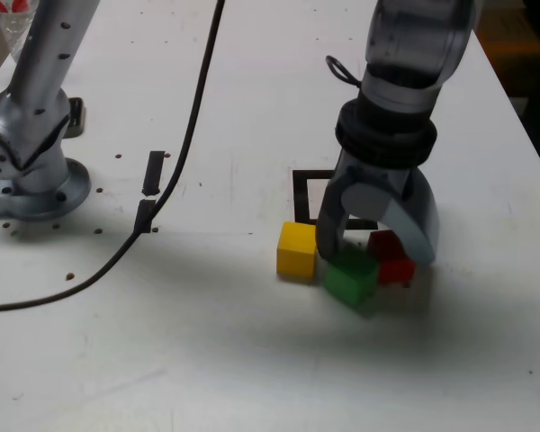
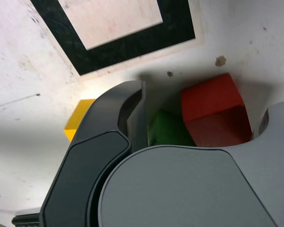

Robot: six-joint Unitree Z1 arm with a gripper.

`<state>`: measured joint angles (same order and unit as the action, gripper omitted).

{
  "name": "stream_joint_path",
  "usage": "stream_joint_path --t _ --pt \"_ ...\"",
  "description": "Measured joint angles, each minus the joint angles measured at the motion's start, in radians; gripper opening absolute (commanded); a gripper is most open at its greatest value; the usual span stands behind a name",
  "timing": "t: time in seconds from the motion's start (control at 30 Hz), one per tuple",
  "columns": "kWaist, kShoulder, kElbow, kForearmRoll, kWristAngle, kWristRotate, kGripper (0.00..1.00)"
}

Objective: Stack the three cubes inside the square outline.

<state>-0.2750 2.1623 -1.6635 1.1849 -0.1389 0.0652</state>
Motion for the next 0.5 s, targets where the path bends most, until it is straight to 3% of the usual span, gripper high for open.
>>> stream_joint_path --t 0.5 --pt "-0.064 0.003 -0.002 -0.016 -0.013 -0.052 0.9"
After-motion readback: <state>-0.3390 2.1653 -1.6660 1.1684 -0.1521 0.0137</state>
